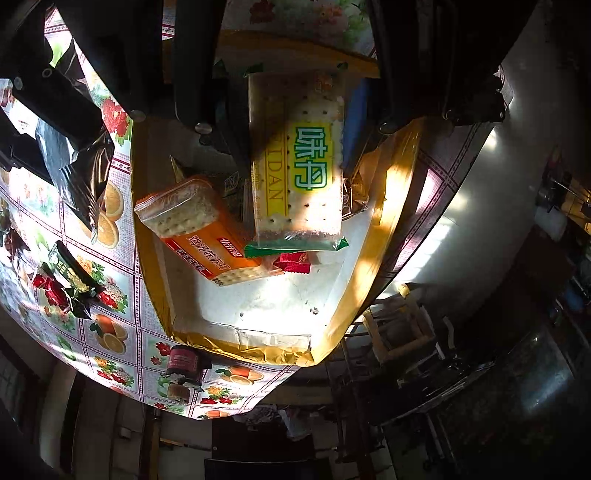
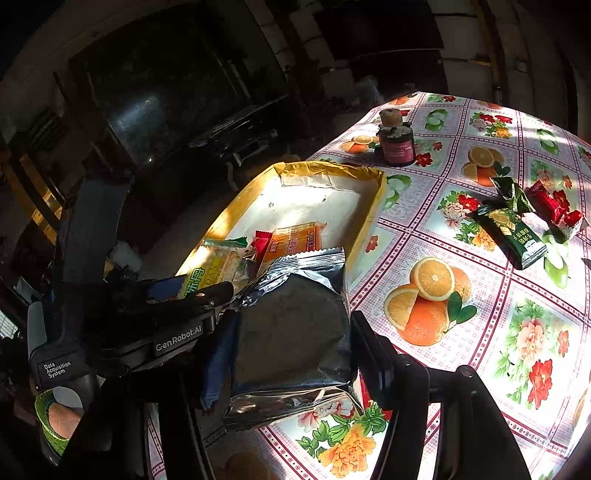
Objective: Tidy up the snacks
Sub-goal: 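Lower both packets into the tray and open the left tool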
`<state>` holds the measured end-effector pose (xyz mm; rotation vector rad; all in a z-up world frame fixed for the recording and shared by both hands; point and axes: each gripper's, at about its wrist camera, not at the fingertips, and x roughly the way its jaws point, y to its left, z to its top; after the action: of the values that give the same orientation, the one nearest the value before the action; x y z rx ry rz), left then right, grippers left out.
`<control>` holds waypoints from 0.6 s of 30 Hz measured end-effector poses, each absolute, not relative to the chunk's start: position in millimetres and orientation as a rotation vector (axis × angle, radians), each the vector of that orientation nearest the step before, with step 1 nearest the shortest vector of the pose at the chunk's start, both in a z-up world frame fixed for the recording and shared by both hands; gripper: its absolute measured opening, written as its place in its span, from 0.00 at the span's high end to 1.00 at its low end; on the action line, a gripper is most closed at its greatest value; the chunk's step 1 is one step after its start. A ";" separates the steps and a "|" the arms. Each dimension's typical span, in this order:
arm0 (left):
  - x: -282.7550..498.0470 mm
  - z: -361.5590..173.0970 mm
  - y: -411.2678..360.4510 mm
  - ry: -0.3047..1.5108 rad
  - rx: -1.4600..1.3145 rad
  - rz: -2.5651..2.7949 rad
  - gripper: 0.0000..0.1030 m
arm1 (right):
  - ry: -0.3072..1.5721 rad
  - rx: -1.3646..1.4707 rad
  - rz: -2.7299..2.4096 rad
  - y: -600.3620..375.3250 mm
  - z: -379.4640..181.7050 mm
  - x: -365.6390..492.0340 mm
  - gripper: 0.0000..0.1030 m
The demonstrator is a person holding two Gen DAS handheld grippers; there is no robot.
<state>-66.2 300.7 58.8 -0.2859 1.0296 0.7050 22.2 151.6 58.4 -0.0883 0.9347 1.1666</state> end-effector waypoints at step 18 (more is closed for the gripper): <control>-37.9 57.0 342.3 1.039 -0.325 0.726 0.56 | 1.030 -0.053 1.157 266.4 41.2 92.9 0.37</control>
<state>-37.9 342.3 57.0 -0.3252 1.0387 0.7260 92.9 266.4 41.2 -0.0532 1.0296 1.1572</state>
